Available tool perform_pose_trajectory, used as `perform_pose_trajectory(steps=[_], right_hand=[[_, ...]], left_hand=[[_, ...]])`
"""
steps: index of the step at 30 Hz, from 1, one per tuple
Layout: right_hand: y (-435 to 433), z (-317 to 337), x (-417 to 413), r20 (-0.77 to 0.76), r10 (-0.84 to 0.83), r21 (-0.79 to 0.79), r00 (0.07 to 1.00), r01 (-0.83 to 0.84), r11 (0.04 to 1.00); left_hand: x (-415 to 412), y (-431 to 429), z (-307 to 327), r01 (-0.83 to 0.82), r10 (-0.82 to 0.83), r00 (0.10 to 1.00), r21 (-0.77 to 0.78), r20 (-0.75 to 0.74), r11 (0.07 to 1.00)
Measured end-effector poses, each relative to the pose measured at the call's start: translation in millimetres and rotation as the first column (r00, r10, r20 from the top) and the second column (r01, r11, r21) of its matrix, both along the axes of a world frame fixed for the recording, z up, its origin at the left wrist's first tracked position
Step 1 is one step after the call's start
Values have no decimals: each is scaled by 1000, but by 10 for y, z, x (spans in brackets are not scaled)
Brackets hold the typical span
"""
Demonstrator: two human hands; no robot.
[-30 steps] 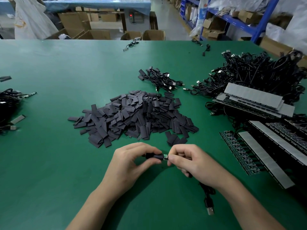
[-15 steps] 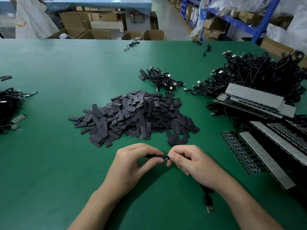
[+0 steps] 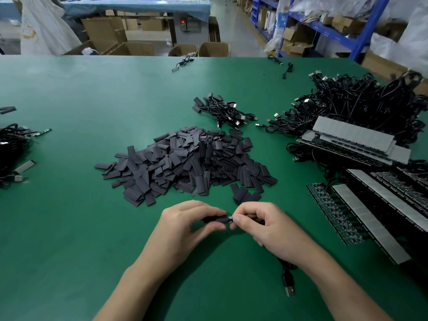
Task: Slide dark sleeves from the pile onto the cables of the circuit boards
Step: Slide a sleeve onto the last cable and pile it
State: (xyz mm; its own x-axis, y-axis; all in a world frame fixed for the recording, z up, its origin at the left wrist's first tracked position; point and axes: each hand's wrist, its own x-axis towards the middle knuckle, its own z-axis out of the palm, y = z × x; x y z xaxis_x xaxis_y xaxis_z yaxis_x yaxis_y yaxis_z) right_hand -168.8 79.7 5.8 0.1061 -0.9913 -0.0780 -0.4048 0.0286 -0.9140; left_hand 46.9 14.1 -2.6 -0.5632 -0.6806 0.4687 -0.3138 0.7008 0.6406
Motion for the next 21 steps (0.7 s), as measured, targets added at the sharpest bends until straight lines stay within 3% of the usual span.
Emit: perform_pose_trajectory(steps=[12, 21], right_hand=[[7, 8, 33, -21, -54, -10, 998, 53, 999], [-8, -16, 28, 82, -42, 38, 996, 39, 999]], left_hand=[[-5, -19, -43, -4, 5, 1000, -129, 8, 992], [-15, 2, -10, 11, 0, 999, -300, 36, 954]])
